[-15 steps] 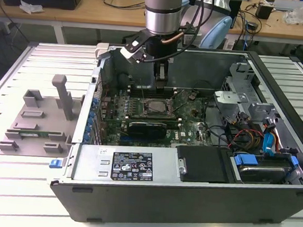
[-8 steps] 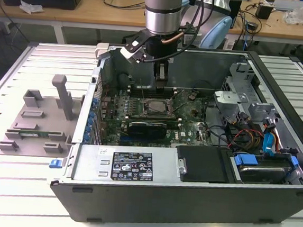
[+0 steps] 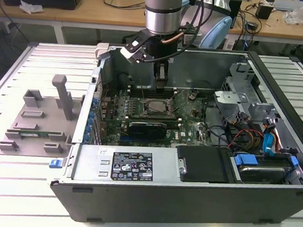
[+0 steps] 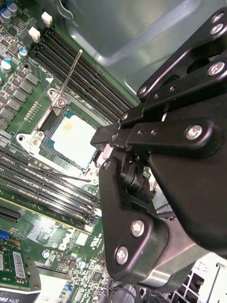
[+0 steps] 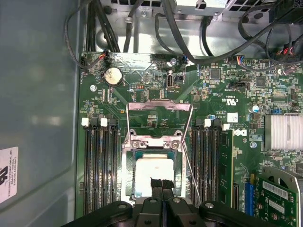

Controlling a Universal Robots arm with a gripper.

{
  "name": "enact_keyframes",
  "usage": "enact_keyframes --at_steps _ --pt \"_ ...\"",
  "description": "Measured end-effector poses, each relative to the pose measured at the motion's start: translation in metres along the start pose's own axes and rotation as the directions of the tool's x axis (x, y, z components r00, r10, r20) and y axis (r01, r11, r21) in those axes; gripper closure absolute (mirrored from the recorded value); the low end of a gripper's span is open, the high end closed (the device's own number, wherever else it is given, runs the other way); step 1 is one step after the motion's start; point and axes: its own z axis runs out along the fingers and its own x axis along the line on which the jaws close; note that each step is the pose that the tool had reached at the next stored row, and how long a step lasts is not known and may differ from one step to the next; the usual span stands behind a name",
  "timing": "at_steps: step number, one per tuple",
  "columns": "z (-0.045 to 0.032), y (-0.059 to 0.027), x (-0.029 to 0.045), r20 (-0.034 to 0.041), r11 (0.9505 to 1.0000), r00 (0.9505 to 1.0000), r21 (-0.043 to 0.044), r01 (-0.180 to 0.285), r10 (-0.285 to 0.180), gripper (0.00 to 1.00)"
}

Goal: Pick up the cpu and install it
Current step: 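Close the cpu cover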

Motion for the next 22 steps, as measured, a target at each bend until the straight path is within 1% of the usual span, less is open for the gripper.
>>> enact_keyframes --at_steps 1,2,3,5,6,9,10,13,14,16,18,20,22 --pt "-0.0001 0.0000 0.0000 -0.0001 1.0000 1.0000 -0.0001 0.000 0.000 0.89" --pt "-0.0029 0.0002 -0.0001 0.0001 1.0000 1.0000 0.0001 0.000 0.000 0.89" --pt "-0.0083 0.0005 -0.0004 0.0000 1.0000 1.0000 0.0000 0.000 0.000 0.89" --pt "-0.0164 0.0009 -0.0008 0.0000 1.0000 1.0000 0.0000 0.000 0.000 0.89" --pt "-0.0179 0.0010 -0.0008 0.0001 1.0000 1.0000 0.0000 0.000 0.000 0.89" --pt "-0.0181 0.0015 -0.0008 0.0001 1.0000 1.0000 0.0000 0.000 0.000 0.89" --pt "-0.0180 0.0039 -0.0009 0.0002 1.0000 1.0000 0.0002 0.000 0.000 0.89" --pt "-0.0174 0.0123 -0.0011 0.0000 1.0000 1.0000 0.0000 0.000 0.000 0.89" --pt "-0.0171 0.0179 -0.0012 0.0001 1.0000 1.0000 0.0000 0.000 0.000 0.89" --pt "-0.0167 0.0244 -0.0014 0.0000 1.0000 1.0000 0.0000 0.000 0.000 0.89" --pt "-0.0161 0.0357 -0.0018 0.0000 1.0000 1.0000 0.0000 0.000 0.000 0.89" --pt "-0.0156 0.0446 -0.0022 0.0001 1.0000 1.0000 0.0000 0.000 0.000 0.89" --pt "-0.0149 0.0565 -0.0029 0.0000 1.0000 1.0000 0.0000 0.000 0.000 0.89"
